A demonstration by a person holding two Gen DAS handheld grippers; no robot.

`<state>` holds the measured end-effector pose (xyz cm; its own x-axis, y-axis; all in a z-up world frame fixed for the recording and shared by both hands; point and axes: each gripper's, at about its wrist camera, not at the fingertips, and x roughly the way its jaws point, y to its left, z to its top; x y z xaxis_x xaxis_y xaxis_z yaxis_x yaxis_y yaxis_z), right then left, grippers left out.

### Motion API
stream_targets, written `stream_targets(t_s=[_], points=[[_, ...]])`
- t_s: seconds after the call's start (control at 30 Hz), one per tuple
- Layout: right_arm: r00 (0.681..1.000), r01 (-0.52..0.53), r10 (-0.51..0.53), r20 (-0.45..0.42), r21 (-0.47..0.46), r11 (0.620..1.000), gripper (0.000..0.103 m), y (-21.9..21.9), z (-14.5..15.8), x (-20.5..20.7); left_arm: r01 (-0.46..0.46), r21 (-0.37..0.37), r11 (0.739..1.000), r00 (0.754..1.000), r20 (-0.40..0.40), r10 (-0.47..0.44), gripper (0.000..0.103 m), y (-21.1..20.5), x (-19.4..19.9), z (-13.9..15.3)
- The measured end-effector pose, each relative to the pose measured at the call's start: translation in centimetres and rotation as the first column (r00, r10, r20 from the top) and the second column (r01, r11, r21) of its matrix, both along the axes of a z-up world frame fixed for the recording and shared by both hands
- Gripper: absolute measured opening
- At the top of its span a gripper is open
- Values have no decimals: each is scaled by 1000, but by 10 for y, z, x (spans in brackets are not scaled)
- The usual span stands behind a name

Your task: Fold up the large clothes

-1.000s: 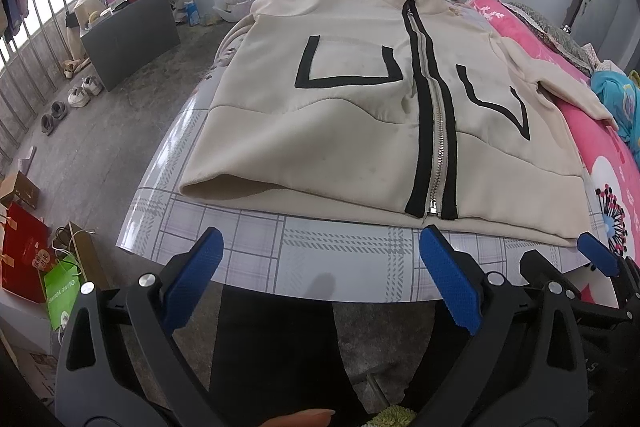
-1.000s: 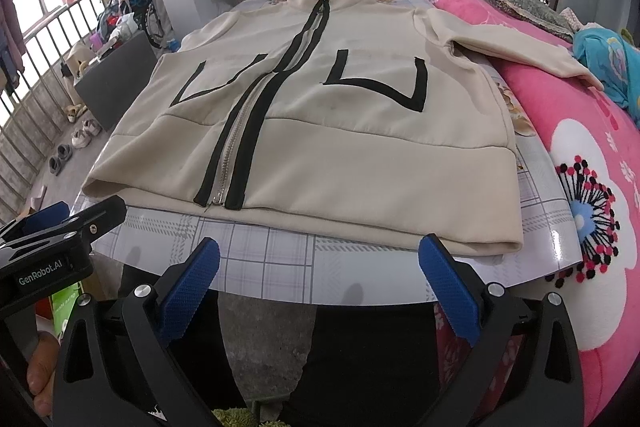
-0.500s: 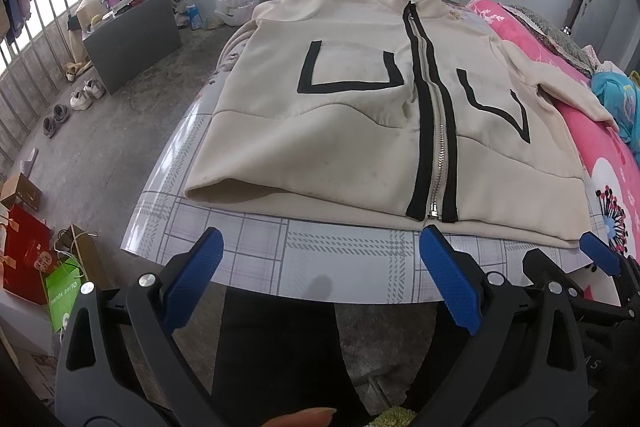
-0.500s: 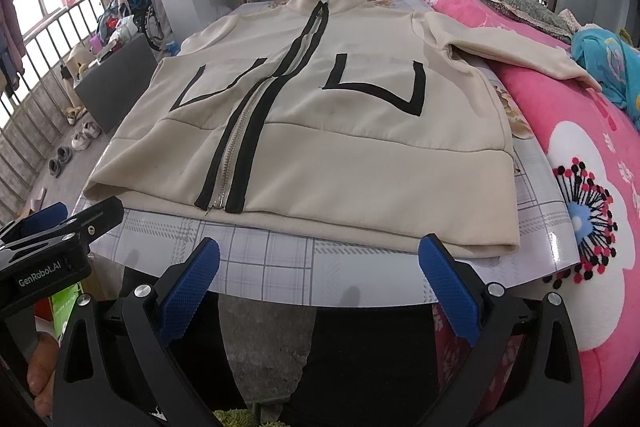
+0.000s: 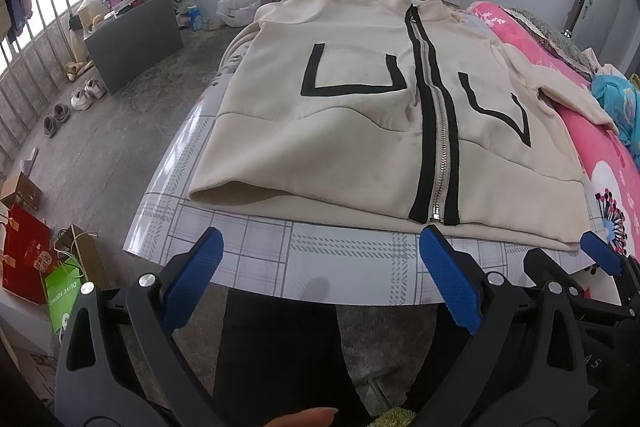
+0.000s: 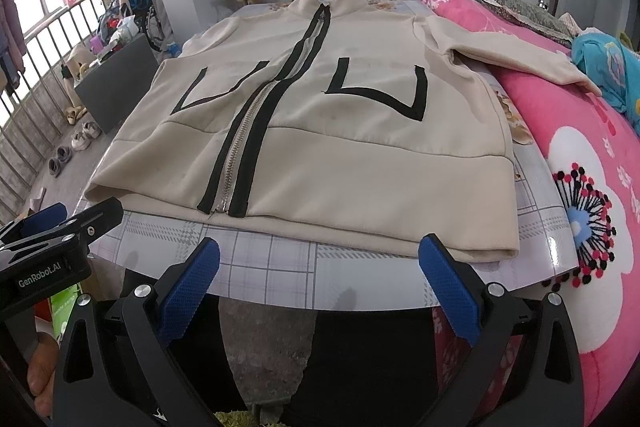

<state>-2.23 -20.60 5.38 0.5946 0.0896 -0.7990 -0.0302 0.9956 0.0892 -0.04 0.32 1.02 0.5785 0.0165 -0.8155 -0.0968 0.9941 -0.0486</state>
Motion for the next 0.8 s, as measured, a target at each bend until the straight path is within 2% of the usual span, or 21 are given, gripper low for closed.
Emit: stream_targets(t_s=[0.5, 0.8], points=[[1000, 1, -1, 1, -2, 1000, 97, 1, 0, -1, -8, 10, 1000, 1000, 11, 8, 95, 6, -1, -3], [1000, 7, -7, -9, 3, 1000, 97, -1, -4, 5, -2, 16, 1000, 1000, -11, 3, 95, 6, 5, -9]])
